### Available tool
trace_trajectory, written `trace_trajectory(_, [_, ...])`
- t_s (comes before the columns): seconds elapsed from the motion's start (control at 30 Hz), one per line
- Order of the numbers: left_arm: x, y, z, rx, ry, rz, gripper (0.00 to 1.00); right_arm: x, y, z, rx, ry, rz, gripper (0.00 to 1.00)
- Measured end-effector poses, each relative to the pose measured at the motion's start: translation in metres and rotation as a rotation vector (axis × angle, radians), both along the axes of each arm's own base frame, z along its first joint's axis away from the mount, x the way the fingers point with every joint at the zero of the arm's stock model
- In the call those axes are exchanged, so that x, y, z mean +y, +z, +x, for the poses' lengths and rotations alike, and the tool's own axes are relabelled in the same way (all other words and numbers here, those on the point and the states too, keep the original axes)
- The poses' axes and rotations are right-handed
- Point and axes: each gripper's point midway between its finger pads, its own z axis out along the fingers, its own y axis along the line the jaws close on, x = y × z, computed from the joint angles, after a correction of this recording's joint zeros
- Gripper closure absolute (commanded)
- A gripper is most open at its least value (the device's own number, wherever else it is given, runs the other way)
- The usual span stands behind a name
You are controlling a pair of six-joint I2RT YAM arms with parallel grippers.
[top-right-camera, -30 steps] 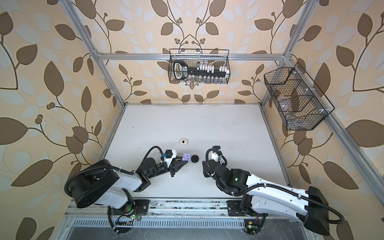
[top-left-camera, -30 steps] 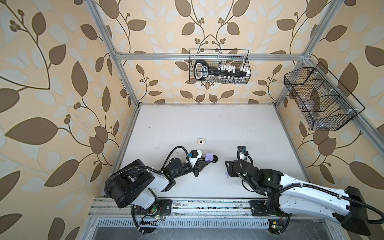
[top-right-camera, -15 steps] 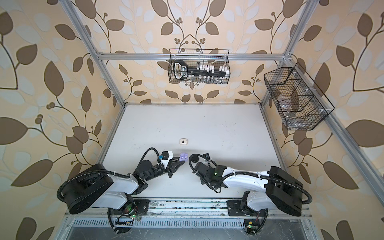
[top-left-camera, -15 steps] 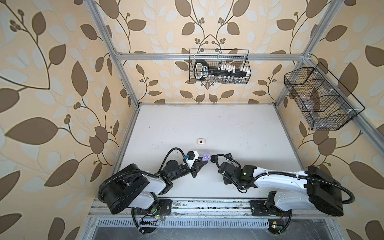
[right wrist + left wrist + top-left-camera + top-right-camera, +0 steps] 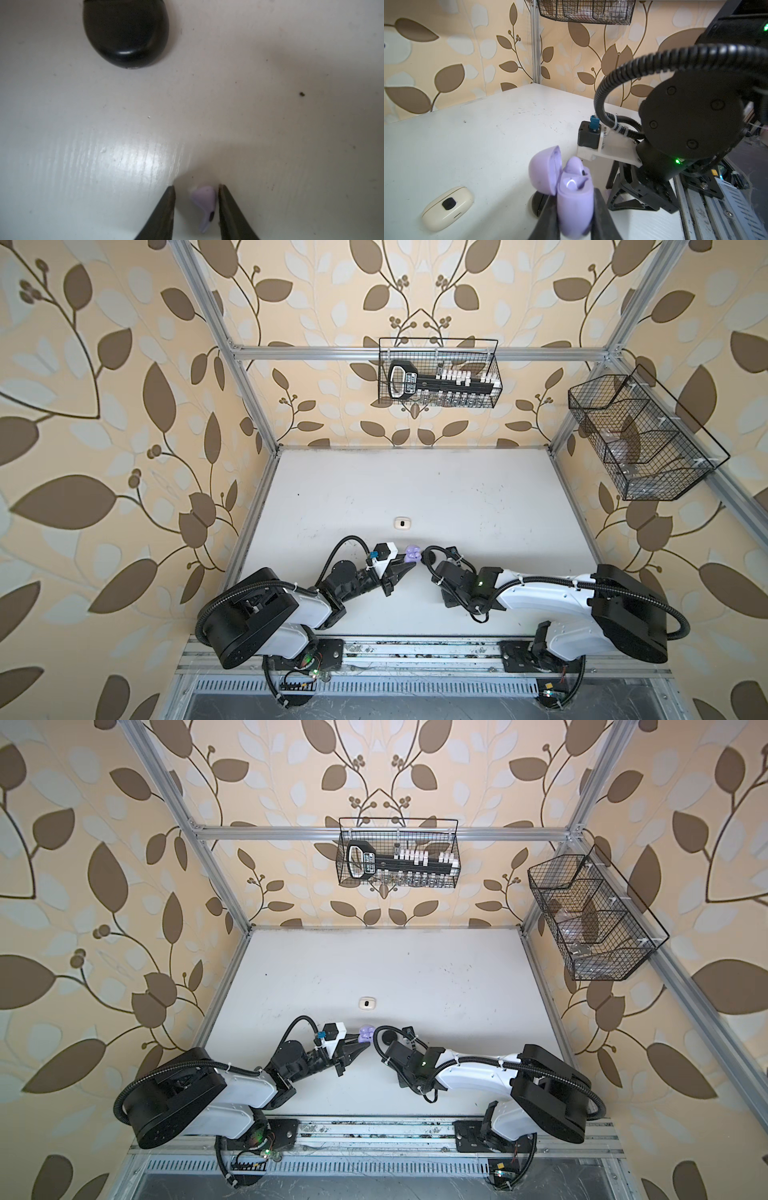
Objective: Insert the wireless bluetooth earbuds into the charging case
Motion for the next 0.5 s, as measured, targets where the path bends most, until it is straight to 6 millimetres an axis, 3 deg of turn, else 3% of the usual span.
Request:
trace_trajectory(0.2, [0.0, 0.0, -0.0001, -0.004, 0.0, 0.002, 1.0, 0.004, 0.0003, 0.004, -0.01, -0.001, 0.012, 0.76])
trace_trajectory(0.5, [-0.0001, -0.0008, 0.0, -0.003, -0.001, 0.005, 1.0, 0.0021, 0.0006, 0.0025, -0.013, -0.007, 0.012, 0.73])
